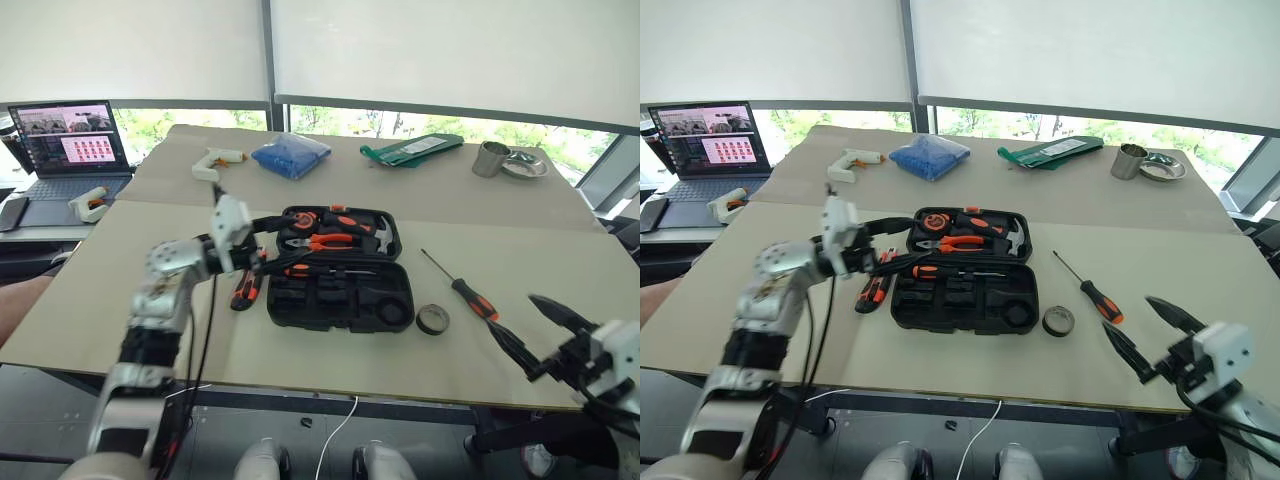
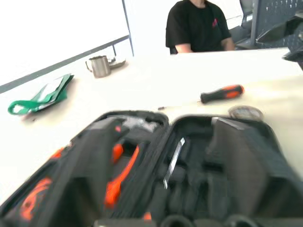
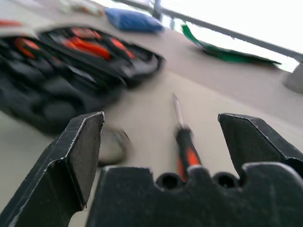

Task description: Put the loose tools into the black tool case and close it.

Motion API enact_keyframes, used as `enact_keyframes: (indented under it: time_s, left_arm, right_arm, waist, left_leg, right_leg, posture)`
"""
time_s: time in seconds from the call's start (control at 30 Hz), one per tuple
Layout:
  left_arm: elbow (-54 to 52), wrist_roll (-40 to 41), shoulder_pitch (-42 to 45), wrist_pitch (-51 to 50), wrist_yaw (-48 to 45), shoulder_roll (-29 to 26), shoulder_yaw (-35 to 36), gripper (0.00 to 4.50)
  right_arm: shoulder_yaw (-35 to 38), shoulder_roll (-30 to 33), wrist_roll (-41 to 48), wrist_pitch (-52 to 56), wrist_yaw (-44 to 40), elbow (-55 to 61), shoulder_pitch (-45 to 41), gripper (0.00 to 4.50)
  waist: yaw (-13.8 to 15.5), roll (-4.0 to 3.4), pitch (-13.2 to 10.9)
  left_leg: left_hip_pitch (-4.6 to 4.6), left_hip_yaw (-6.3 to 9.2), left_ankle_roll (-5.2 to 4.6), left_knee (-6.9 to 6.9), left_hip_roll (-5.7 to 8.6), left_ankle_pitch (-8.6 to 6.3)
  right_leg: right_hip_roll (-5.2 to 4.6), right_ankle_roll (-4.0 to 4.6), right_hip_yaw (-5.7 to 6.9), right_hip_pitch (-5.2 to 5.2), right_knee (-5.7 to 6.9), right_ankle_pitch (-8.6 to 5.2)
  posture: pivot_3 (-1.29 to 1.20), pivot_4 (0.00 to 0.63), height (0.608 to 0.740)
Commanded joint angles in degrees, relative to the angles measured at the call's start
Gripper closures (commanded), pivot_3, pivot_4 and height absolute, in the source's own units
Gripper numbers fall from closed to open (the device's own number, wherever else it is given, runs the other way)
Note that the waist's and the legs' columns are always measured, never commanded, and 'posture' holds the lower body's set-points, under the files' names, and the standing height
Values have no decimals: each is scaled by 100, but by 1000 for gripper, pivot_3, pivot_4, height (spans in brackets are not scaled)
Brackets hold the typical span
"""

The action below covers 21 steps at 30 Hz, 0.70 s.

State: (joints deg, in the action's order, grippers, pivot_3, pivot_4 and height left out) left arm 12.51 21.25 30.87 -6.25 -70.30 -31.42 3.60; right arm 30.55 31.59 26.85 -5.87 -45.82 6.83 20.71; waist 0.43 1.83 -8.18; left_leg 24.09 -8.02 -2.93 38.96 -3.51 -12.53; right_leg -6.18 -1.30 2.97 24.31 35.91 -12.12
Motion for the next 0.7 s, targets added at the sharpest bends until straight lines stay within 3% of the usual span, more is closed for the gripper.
enact_keyframes:
  time_s: [0.03,0.2,0.37,0.57,0.7]
  left_arm:
    - [-103,375,-524,-16,-428,-416,381,55]
    - [56,709,-1021,341,-1023,-679,722,55]
    - [-810,1133,-1299,-120,-870,-613,725,55]
    - [-1634,1521,-1489,-730,-623,-414,519,55]
    - [-1753,1472,-1452,-701,-509,-294,383,55]
  right_arm:
    - [344,-17,-102,-135,95,-393,272,0]
    - [350,182,-218,8,266,-605,81,0]
    - [66,1051,151,1590,184,-148,-541,0]
    - [-1194,2132,105,3728,47,-262,-2139,0]
    - [-2151,2210,-392,4222,14,-1004,-3383,0]
  waist:
    - [-13,-10,-2]
    - [-56,-14,-3]
    - [-99,-32,-1]
    - [-121,-32,-1]
    - [-98,-31,-1]
  left_leg:
    - [-1,0,1,0,-2,0]
    - [-4,-3,52,2,-10,-23]
    - [-4,-7,54,2,-6,-23]
    - [-3,-6,22,-3,-10,-5]
    - [4,-6,6,-4,-7,4]
  right_leg:
    - [0,11,-1,0,2,-19]
    - [-6,22,-3,4,1,-13]
    - [-21,23,-6,5,1,-9]
    - [1,25,-12,6,0,-10]
    - [6,29,-12,15,-2,-10]
  posture:
    - [0,150,739]
    - [0,150,739]
    - [0,150,739]
    - [0,150,739]
    - [0,150,739]
